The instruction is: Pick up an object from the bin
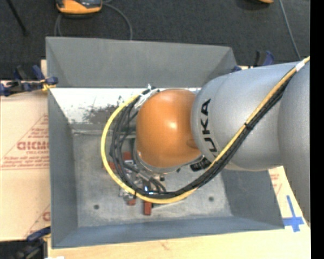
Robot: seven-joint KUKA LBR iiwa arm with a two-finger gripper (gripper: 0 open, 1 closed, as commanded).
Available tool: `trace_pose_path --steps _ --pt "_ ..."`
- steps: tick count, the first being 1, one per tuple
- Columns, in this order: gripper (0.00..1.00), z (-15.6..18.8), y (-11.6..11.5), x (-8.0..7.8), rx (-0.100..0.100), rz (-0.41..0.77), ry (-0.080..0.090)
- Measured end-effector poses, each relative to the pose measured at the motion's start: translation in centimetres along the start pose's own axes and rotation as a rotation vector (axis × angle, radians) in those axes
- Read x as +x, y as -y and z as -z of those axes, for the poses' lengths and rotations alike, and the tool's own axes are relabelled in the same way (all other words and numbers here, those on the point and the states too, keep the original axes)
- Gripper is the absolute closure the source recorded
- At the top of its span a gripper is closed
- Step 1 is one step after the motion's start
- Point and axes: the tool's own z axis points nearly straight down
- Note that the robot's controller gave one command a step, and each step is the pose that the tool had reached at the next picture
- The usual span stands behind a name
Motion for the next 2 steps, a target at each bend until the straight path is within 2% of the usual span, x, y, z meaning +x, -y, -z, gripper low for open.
trace_pose_path --steps 1,2 --pt "1.0 6.05 -0.76 -3.12 0.002 0.082 -0.004" --pt "1.0 5.96 -0.3 -2.35 -0.001 0.137 0.011"
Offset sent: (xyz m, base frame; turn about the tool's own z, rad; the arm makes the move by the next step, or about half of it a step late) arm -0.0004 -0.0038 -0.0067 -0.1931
